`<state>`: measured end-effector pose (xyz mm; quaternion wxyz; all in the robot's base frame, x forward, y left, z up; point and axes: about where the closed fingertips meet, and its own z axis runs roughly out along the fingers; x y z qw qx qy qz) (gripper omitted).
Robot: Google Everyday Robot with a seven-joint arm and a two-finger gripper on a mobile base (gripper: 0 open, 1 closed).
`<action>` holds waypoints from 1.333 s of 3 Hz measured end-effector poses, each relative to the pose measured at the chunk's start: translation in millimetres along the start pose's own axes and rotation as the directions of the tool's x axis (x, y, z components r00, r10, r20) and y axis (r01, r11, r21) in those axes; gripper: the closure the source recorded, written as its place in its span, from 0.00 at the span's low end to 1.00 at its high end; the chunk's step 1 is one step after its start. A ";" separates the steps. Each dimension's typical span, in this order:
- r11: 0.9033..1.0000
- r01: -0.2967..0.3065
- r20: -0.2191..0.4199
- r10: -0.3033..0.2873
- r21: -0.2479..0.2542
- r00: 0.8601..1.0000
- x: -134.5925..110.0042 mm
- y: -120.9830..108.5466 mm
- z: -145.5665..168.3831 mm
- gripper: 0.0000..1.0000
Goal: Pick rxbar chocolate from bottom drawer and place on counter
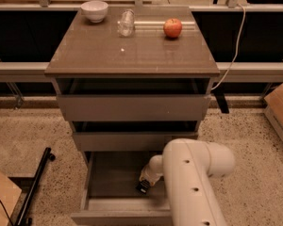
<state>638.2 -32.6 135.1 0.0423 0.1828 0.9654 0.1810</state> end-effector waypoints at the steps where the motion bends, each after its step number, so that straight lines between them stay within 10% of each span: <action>1: 0.988 0.013 0.042 -0.007 -0.156 0.999 14.4 9.6 -39.6 1.00; 3: 0.917 0.053 0.018 -0.050 -0.396 0.999 27.7 12.1 -114.9 1.00; 4: 0.877 0.163 0.024 -0.170 -0.453 0.985 39.6 11.2 -165.8 1.00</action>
Offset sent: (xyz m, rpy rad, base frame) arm -0.0532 -0.0315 0.1371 0.4533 -0.2507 0.0675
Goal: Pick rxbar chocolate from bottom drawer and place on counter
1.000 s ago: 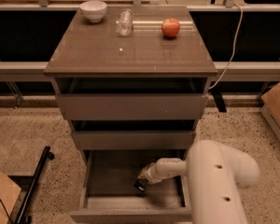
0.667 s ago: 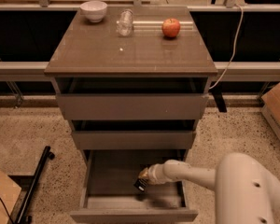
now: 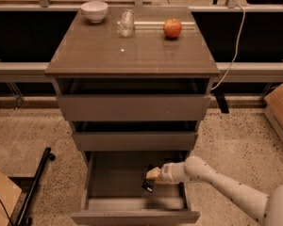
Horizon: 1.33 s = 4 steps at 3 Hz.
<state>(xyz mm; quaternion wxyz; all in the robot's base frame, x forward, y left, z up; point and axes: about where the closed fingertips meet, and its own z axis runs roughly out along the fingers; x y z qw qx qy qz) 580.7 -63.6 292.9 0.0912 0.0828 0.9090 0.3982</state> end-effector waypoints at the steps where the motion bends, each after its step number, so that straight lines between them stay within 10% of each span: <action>1: 0.993 0.115 -0.003 -0.115 0.005 0.993 11.3 28.1 -43.6 1.00; 2: 0.972 0.224 0.069 -0.228 0.068 0.971 14.2 63.5 -94.5 1.00; 4: 0.883 0.424 0.284 -0.468 0.202 0.837 34.2 170.3 -208.2 1.00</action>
Offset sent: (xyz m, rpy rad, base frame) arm -0.0682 -0.0164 0.1988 -0.2523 -0.3875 0.1213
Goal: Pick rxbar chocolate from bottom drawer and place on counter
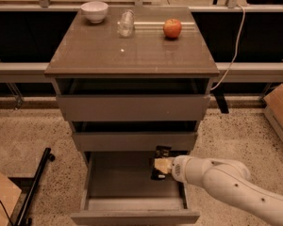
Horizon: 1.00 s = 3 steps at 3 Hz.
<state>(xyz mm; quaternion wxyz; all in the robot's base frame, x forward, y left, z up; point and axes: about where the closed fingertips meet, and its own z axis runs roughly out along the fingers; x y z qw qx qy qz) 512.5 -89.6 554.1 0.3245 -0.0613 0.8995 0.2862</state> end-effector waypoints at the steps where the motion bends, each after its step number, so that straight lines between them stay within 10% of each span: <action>1: 0.994 0.107 0.119 -0.110 0.029 0.987 -56.2 52.7 -75.1 1.00; 3: 0.991 0.128 0.162 -0.130 0.025 0.978 -67.3 69.1 -94.3 1.00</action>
Offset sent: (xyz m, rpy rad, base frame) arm -0.0116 -0.0020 0.0947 -0.0379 -0.1416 -0.0024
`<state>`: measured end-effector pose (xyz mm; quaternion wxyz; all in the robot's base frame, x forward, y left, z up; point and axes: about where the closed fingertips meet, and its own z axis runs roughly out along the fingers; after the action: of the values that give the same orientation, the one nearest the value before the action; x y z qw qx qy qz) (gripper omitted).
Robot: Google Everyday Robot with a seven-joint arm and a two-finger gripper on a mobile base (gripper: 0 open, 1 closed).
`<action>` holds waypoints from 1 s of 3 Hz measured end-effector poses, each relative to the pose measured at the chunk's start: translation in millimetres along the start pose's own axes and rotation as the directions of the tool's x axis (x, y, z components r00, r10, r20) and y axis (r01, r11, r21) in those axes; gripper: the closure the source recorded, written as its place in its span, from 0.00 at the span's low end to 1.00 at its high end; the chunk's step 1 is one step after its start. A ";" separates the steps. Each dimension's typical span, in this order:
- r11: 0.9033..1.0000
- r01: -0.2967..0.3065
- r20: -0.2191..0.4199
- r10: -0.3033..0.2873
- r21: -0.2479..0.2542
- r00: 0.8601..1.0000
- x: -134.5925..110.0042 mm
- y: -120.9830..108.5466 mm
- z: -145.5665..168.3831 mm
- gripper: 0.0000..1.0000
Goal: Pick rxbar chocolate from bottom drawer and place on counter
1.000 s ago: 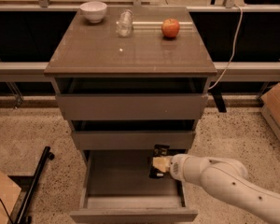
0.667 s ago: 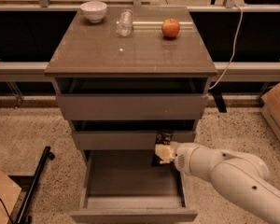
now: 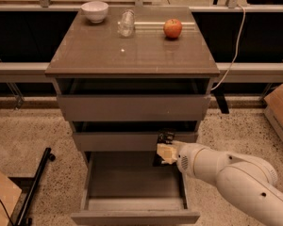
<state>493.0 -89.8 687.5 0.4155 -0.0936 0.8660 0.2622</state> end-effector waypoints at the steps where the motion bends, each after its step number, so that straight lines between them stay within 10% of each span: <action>1: 0.998 0.065 0.042 -0.066 0.020 0.997 -45.2 -19.5 9.6 1.00; 3: 0.977 0.186 0.107 -0.197 0.105 0.975 -138.6 -50.1 -3.5 1.00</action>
Offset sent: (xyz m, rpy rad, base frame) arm 0.1421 -0.0584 0.0827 -0.1571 -0.1856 0.0097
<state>598.0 -141.7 777.0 0.4928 -0.1412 0.8385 0.1846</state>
